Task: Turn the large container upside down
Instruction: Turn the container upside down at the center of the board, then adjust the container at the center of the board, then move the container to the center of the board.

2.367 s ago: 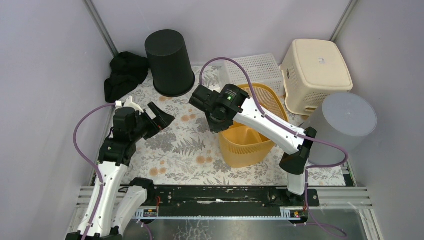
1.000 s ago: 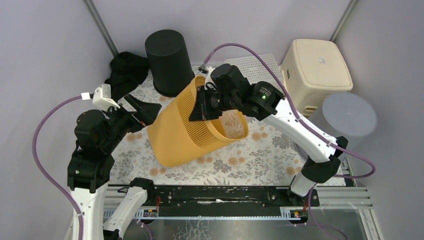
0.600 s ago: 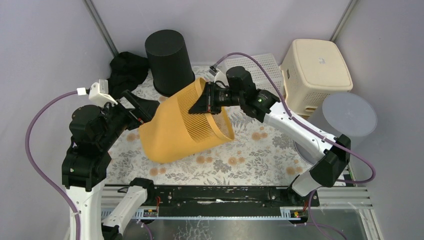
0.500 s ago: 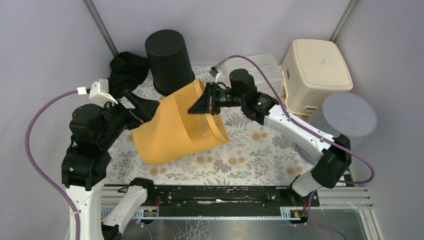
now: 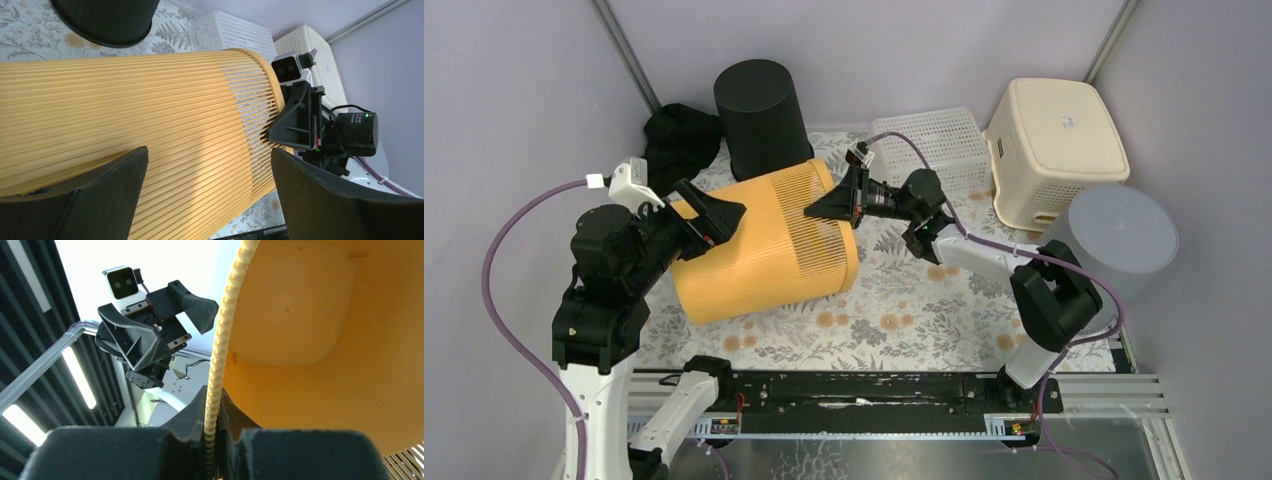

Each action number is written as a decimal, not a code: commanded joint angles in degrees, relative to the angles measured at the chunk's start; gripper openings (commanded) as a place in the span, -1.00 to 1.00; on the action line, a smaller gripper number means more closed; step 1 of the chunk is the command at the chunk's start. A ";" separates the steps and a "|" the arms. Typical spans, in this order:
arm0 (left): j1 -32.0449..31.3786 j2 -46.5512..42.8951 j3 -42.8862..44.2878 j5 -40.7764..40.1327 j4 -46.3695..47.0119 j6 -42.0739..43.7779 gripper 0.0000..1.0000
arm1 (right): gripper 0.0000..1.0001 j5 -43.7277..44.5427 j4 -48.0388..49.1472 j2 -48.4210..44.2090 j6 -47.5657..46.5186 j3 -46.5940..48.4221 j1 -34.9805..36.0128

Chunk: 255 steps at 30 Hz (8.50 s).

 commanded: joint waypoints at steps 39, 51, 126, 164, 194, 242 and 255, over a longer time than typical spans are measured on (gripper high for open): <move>-0.29 0.71 -7.40 1.42 6.72 -1.20 1.00 | 0.32 10.24 -27.06 -9.58 -17.28 -5.65 -0.39; -0.29 0.68 -8.07 1.83 7.00 -0.92 1.00 | 0.32 -2.23 -36.04 -8.89 -20.44 -5.15 -1.67; -0.29 6.66 3.90 11.77 10.67 -4.91 1.00 | -0.32 4.20 41.33 34.15 -8.30 -2.56 3.76; -0.35 7.56 -16.84 9.18 20.09 -3.37 1.00 | 0.94 18.34 -31.98 18.29 -41.54 -17.20 -5.62; -0.29 4.80 -14.13 7.23 16.19 -2.94 1.00 | -0.10 38.86 -54.74 31.29 -48.60 23.20 -19.26; 15.79 17.43 -9.14 -19.53 15.78 -1.91 1.00 | 0.56 22.28 -58.25 -17.91 -56.24 1.59 -16.62; 7.61 21.23 -26.03 -15.38 25.16 -3.75 1.00 | 0.56 26.04 -66.00 -26.40 -57.55 -4.82 -16.61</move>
